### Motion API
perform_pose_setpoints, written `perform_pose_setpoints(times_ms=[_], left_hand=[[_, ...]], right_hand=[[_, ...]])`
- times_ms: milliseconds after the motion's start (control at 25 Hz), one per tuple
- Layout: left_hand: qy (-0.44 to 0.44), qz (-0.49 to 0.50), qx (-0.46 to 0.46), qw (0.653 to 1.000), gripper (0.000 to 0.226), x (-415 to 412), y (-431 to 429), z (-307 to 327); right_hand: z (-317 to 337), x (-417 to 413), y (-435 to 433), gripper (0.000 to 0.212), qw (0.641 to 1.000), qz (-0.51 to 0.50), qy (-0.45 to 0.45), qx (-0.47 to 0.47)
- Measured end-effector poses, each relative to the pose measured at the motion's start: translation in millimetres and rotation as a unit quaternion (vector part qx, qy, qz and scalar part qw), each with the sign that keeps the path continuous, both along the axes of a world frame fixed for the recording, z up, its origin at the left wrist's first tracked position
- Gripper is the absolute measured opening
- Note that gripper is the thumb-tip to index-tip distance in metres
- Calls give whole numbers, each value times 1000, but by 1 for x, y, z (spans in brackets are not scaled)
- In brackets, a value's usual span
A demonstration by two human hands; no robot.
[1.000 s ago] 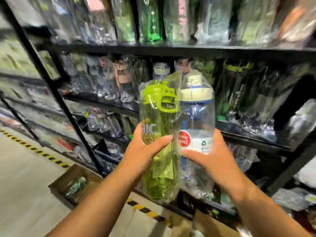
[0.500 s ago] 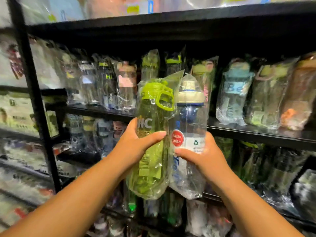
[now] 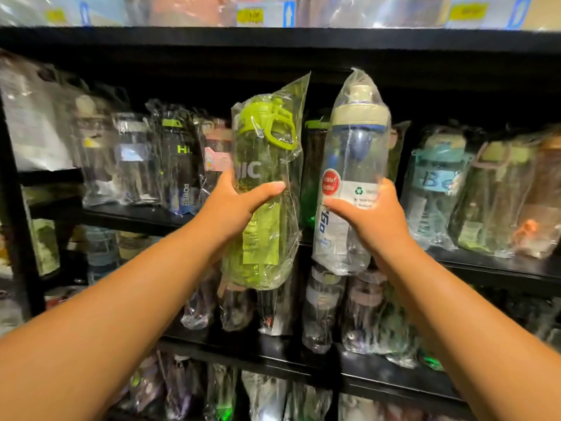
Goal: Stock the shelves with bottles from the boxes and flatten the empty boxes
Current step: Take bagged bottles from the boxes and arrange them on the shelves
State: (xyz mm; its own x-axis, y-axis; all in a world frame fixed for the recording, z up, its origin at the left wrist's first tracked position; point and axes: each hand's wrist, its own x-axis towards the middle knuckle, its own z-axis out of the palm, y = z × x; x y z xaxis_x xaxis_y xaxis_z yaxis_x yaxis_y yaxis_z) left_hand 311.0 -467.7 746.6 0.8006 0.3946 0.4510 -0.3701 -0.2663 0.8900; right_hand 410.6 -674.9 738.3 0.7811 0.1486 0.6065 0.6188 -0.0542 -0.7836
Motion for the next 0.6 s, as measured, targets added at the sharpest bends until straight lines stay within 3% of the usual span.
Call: perform_pose_setpoints(times_ms=[160, 360, 600], left_hand=[[-15, 6, -3, 1000, 74, 31, 11, 2], [-17, 19, 3, 1000, 100, 52, 24, -1], [-35, 11, 7, 999, 90, 62, 33, -4]], right_hand=[[-4, 32, 11, 91, 999, -31, -5, 5], [-13, 45, 32, 95, 997, -70, -28, 0], [-14, 52, 59, 108, 992, -116, -23, -46]])
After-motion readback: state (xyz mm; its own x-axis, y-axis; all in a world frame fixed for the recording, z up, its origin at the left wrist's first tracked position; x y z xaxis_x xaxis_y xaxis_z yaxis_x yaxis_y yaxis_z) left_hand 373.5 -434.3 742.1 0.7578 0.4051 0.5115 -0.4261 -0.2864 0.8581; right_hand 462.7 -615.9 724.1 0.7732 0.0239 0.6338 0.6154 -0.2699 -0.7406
